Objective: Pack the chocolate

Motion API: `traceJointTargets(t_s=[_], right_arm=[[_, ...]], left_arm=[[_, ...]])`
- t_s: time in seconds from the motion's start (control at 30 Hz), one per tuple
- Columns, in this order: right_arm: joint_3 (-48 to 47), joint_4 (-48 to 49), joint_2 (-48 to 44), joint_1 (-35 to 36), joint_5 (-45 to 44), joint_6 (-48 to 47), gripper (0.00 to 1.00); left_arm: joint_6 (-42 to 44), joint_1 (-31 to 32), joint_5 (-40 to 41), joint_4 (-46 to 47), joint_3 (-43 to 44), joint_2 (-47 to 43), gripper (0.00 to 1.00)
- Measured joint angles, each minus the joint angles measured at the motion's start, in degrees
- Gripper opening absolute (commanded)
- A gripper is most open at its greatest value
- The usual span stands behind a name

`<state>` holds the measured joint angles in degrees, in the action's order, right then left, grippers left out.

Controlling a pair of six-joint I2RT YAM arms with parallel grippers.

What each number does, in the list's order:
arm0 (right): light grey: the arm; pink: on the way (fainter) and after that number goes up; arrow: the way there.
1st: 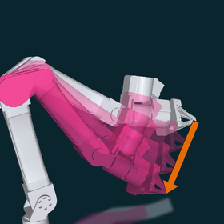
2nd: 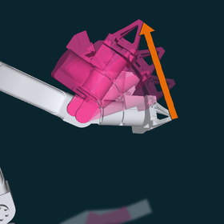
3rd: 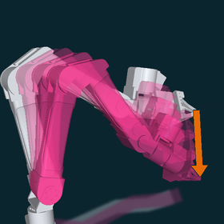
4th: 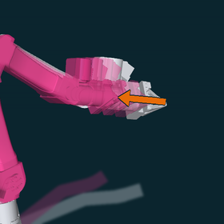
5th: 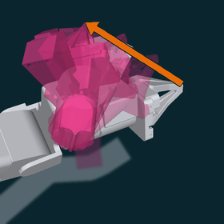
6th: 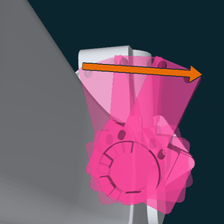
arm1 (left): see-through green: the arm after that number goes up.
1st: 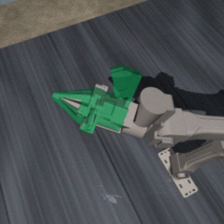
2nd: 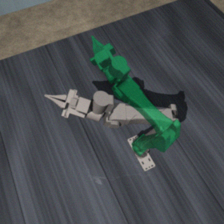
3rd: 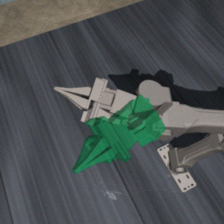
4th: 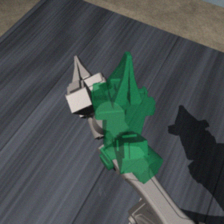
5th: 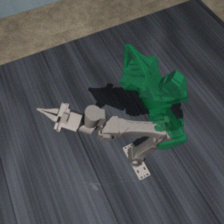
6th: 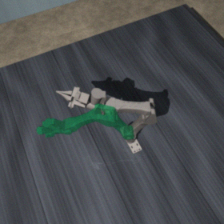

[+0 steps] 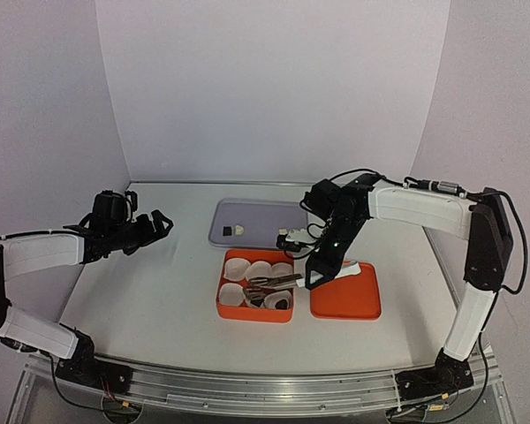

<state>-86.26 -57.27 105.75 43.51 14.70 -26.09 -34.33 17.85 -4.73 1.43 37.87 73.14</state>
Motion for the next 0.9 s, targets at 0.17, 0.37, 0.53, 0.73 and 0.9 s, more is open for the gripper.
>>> traceJointTargets(t_s=[0.17, 0.37, 0.53, 0.73, 0.9], right_arm=[[-0.1, -0.1, 0.0, 0.0, 0.0, 0.0, 0.31], [-0.5, 0.0, -1.4, 0.0, 0.0, -0.3, 0.31], [-1.7, -0.3, -4.6, 0.0, 0.0, -0.9, 0.30], [-8.1, -0.4, -5.9, 0.0, -1.4, -1.9, 0.30], [-18.2, -0.5, -1.2, -1.1, -2.8, -3.9, 0.30]], left_arm=[[0.0, 0.0, 0.0, 0.0, 0.0, 0.0, 1.00], [0.0, 0.0, 0.0, 0.0, 0.0, 0.0, 1.00], [0.0, 0.0, -0.1, 0.0, 0.0, 0.0, 1.00], [0.0, 0.0, -0.1, 0.0, 0.0, 0.0, 1.00], [0.0, 0.0, -0.1, 0.0, 0.0, 0.0, 1.00]])
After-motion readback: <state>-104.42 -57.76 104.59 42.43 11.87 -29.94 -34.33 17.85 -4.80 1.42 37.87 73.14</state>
